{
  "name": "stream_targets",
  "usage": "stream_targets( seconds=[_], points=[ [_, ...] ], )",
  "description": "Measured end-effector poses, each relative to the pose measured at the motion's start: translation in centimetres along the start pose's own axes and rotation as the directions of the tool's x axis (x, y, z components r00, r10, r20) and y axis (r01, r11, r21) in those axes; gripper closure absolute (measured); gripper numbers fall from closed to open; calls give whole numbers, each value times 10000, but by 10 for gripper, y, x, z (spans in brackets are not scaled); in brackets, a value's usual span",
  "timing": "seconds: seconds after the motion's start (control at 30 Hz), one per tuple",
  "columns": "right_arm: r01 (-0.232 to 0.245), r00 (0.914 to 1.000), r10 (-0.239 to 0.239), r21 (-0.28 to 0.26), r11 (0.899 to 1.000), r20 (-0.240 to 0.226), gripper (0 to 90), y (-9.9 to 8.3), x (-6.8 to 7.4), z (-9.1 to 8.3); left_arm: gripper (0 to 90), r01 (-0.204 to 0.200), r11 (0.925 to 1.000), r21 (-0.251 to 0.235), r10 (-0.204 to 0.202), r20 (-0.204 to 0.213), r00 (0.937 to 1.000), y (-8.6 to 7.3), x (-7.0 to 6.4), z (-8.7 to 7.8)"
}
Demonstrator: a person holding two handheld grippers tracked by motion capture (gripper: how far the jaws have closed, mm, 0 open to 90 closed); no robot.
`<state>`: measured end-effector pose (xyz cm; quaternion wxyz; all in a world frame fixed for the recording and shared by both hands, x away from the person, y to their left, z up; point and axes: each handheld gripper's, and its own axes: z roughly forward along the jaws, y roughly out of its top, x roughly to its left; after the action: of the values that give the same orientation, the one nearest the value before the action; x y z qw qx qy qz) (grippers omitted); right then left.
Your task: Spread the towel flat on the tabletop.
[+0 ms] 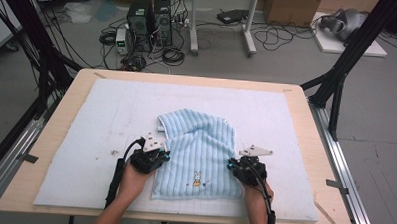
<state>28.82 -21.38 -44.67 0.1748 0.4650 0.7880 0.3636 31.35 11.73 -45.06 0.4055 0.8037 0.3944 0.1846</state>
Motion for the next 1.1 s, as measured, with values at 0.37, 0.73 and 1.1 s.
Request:
stream_targets(
  seconds=[0.37, 0.73, 1.1],
  points=[
    [94, 9963, -87, -85, 9999, 860, 825, 27, -13, 27, 870, 324, 9964, -786, -345, -264, 9991, 16, 19, 13],
    [117, 9968, -60, -707, 9974, 794, 752, 30, -21, 28, 516, 1253, 9919, -210, -1262, -502, 9907, 11, 27, 10],
    [378, 9993, -365, -1322, 9905, 123, 529, 9, -14, -16, 516, 1309, 9897, -588, -1266, 714, 9894, -14, 18, -23]
  ],
)
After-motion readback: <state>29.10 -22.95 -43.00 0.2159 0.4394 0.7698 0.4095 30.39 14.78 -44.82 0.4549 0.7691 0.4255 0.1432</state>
